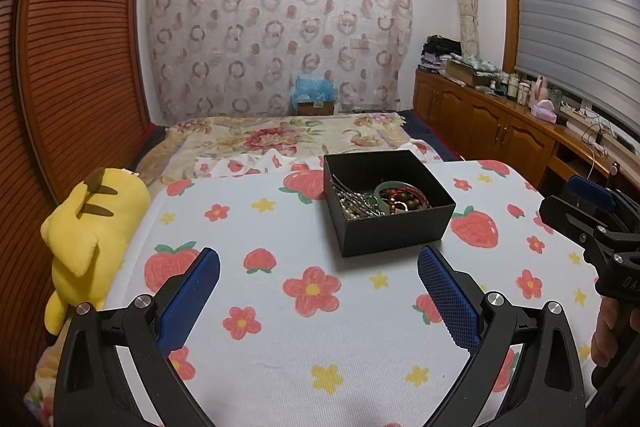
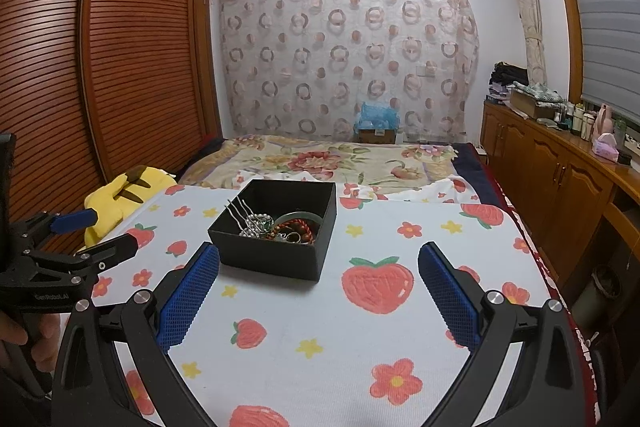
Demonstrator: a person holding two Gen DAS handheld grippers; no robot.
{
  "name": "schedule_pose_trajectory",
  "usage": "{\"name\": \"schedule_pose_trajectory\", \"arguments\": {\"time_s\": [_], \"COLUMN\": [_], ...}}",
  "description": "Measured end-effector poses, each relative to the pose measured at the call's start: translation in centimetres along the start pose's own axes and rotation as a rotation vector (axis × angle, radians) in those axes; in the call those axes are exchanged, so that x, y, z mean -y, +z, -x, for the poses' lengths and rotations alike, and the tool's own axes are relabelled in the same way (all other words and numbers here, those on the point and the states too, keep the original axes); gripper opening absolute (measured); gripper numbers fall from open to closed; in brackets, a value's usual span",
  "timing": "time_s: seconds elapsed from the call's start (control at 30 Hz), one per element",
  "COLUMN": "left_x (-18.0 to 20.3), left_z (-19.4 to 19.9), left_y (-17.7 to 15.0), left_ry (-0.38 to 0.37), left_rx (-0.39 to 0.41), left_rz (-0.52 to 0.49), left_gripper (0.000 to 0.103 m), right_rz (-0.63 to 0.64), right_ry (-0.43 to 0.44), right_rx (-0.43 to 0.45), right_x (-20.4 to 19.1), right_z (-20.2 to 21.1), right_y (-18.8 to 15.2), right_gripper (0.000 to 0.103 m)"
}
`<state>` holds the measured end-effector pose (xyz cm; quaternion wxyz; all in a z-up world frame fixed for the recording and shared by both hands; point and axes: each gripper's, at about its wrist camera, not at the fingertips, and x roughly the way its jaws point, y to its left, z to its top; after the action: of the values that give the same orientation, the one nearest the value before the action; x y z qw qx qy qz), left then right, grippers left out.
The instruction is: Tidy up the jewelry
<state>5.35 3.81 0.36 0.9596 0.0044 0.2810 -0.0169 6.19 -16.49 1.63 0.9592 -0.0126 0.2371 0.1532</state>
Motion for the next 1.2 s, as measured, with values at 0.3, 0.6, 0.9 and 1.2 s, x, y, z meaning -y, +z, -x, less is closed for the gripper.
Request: {"name": "schedule_pose_trajectory", "arguments": {"time_s": [0.3, 0.6, 0.9, 1.2], "left_x": [-0.13, -0.16, -0.12, -0.13], "left_z": [-0.04, -0.05, -0.04, -0.06], "left_y": [-0.28, -0.31, -0.33, -0.36], "left_ry": [0.001, 0.003, 0.003, 0.003], "left_rx": [0.011, 0.012, 0.014, 0.014], "left_rz": [0.003, 0.002, 0.004, 0.003], "left_gripper": [0.095, 0.095, 0.095, 0.095], "right_rz": [-0.001, -0.001, -0.002, -0.003], "right_ry": [-0.001, -0.002, -0.001, 0.000], "right_rx": [-0.001, 0.001, 0.001, 0.001], "right_x": [0.06, 0.10, 0.15, 0.18], "right_z": [0.01, 0.02, 0.02, 0.02], "right_y": [-0.05, -0.03, -0.05, -0.07], "right_gripper": [0.100, 0.100, 0.100, 0.100]}}
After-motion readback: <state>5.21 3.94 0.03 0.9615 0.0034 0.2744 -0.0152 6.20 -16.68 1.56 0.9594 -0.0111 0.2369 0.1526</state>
